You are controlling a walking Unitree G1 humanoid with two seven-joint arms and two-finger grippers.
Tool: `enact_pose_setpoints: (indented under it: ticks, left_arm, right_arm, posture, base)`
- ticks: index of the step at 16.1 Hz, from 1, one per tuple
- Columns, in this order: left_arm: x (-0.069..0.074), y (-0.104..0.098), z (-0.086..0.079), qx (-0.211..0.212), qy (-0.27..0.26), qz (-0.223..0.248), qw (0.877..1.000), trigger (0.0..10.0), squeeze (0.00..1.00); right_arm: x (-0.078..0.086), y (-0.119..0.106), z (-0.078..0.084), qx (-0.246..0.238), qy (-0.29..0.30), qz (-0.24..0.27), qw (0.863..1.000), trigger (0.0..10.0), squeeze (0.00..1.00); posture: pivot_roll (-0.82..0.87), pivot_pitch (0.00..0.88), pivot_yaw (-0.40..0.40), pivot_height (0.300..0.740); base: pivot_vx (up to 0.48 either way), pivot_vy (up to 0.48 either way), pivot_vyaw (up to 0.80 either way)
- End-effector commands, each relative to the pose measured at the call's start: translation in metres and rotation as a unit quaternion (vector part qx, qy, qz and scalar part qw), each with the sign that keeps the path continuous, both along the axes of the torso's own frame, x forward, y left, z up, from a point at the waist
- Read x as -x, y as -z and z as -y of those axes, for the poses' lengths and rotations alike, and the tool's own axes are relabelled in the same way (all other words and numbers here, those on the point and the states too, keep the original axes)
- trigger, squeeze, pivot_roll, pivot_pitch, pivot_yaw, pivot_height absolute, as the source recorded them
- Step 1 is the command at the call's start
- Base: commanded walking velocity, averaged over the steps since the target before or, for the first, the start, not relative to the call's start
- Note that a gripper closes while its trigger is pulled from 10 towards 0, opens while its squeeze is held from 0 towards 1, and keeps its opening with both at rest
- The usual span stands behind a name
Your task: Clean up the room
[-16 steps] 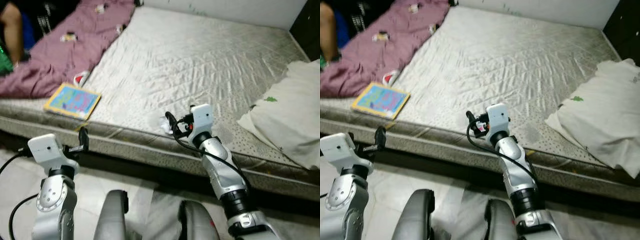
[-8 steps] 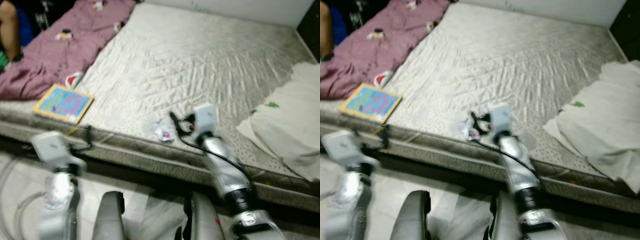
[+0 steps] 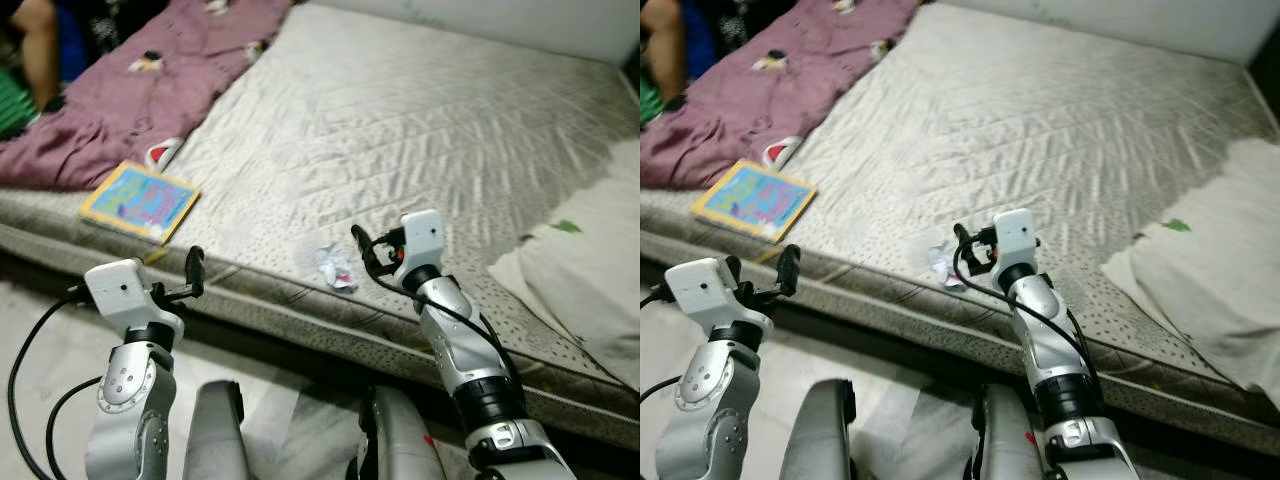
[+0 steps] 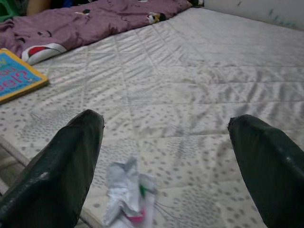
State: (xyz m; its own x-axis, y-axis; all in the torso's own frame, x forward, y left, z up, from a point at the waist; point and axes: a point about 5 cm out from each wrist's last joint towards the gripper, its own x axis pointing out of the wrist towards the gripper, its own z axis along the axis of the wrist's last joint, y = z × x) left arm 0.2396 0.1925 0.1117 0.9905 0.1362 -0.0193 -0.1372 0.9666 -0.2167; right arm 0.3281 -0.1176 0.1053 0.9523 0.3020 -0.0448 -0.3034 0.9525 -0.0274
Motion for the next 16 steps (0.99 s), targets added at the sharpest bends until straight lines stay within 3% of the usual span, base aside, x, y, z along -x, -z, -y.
enact_pose_setpoints:
  ticks: [1, 9, 16]
  left_arm:
    - [0.0021, 0.0036, -0.0014, 0.001, -0.006, -0.013, 1.0, 10.0, 0.0]
    - [0.0028, 0.0015, 0.0024, 0.003, 0.007, -0.009, 1.0, 10.0, 0.0]
    - [0.0018, 0.0011, 0.004, 0.001, 0.01, -0.006, 1.0, 10.0, 0.0]
  right_arm:
    - [0.0, 0.0052, 0.0014, -0.001, 0.005, -0.015, 1.0, 10.0, 0.0]
    - [-0.0006, 0.0114, 0.0046, -0.002, 0.015, -0.033, 0.999, 10.0, 0.0]
    - [-0.0012, 0.0138, 0.003, 0.004, 0.005, -0.039, 0.999, 10.0, 0.0]
  posture:
    - [0.14, 0.067, -0.06, 0.58]
    - [0.15, 0.086, -0.054, 0.58]
    - [0.15, 0.073, -0.061, 0.58]
  base:
    - [0.0, 0.0, 0.0]
    - [0.0, 0.442, 0.0]
    - [0.0, 0.0, 0.0]
